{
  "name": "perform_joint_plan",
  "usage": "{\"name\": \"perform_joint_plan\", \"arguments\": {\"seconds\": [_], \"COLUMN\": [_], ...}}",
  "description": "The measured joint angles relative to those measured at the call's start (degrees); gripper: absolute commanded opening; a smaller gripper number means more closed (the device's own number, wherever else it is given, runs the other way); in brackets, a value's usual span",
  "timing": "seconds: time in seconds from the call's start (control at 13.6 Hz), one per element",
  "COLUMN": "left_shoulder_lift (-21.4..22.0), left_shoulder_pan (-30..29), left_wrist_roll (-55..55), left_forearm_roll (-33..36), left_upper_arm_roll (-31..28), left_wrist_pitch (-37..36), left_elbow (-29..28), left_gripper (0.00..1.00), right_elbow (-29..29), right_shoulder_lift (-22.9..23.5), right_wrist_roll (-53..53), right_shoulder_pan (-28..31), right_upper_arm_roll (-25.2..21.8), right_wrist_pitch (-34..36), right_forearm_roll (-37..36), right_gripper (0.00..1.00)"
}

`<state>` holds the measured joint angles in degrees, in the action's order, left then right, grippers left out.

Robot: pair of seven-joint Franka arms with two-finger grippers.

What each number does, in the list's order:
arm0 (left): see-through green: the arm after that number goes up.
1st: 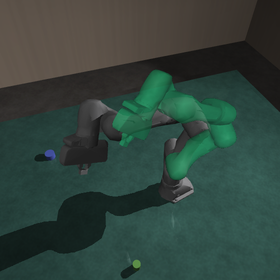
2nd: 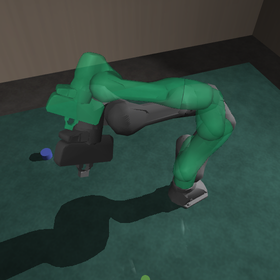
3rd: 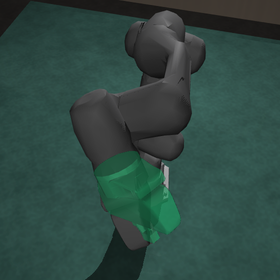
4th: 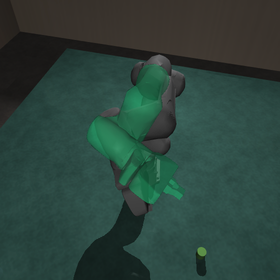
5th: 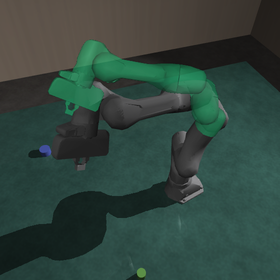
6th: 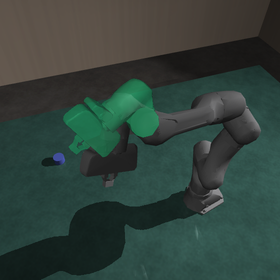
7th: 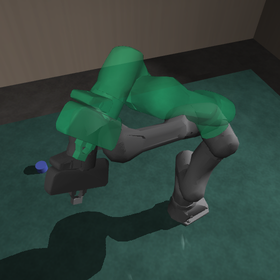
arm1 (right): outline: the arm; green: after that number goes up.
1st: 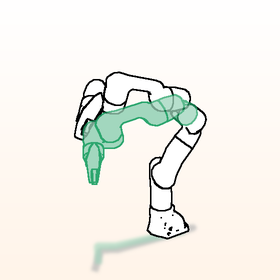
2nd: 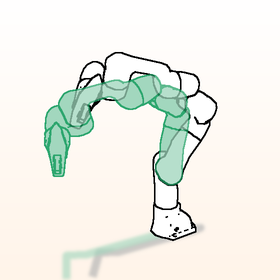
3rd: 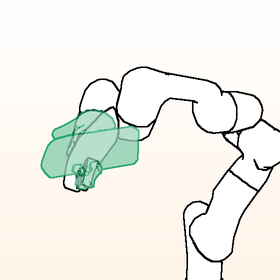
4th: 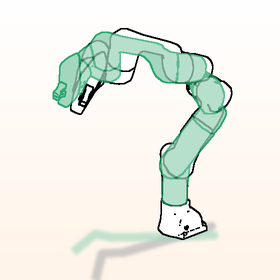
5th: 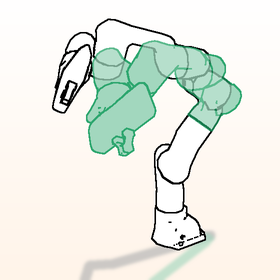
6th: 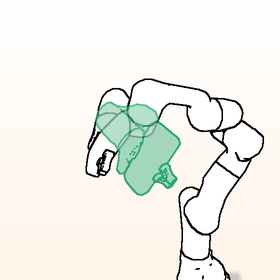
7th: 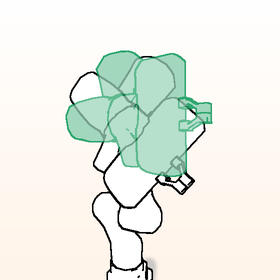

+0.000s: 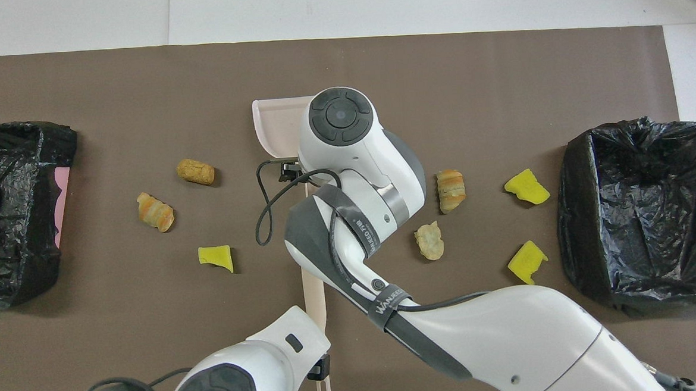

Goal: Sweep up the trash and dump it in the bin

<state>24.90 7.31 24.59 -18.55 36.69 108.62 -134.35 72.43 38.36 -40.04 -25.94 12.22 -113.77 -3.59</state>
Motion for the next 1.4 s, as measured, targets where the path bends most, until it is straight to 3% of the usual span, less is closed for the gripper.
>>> {"name": "perform_joint_plan", "arguments": {"seconds": [0.52, 0.74, 0.81, 0.89, 0.96, 1.03, 1.11, 1.25, 1.33, 1.4], "left_shoulder_lift": [-1.18, -6.03, -7.5, -8.54, -9.04, -9.15, -9.15, -9.15, -9.15, -9.15], "left_shoulder_pan": [0.15, 0.15, 0.14, 0.1, 0.06, 0.01, 0.0, -0.03, -0.04, -0.05], "left_wrist_roll": [7.38, 8.63, 8.65, 8.66, 8.66, 8.66, 8.67, 8.67, 8.67, 8.67], "left_forearm_roll": [-3.13, -3.21, -3.21, -3.21, -3.21, -3.21, -3.21, -3.21, -3.21, -3.21], "left_upper_arm_roll": [12.03, 13.32, 13.22, 13.08, 13.02, 13.01, 13.01, 13.0, 12.99, 12.96], "left_wrist_pitch": [14.78, 19.54, 20.21, 20.61, 20.81, 20.85, 20.86, 20.86, 20.87, 20.88], "left_elbow": [-9.51, -10.75, -10.75, -10.74, -10.73, -10.73, -10.72, -10.69, -10.67, -10.65], "left_gripper": [0.99, 0.82, 0.73, 0.62, 0.52, 0.42, 0.38, 0.38, 0.39, 0.4], "right_elbow": [0.32, 1.31, 1.79, 2.22, 2.51, 2.61, 2.62, 2.61, 2.6, 2.6], "right_shoulder_lift": [1.18, 1.2, 1.2, 1.2, 1.2, 1.2, 1.2, 1.13, 1.08, 1.03], "right_wrist_roll": [-0.14, -0.15, -0.15, -0.15, -0.15, -0.15, -0.15, -0.33, -0.33, -0.33], "right_shoulder_pan": [-0.3, -0.53, -0.64, -0.72, -0.73, -0.73, -0.75, -0.76, -0.74, -0.73], "right_upper_arm_roll": [0.02, 0.02, 0.02, 0.02, 0.02, 0.02, 0.02, 0.05, 0.05, 0.05], "right_wrist_pitch": [-0.02, -0.28, -1.05, -1.68, -1.89, -1.91, -1.92, -2.0, -2.01, -2.01], "right_forearm_roll": [-2.38, -2.38, -2.38, -2.38, -2.38, -2.38, -2.38, -2.4, -2.4, -2.4], "right_gripper": [0.8, 0.76, 0.62, 0.22, 0.0, 0.0, 0.0, 0.0, 0.14, 0.4]}}
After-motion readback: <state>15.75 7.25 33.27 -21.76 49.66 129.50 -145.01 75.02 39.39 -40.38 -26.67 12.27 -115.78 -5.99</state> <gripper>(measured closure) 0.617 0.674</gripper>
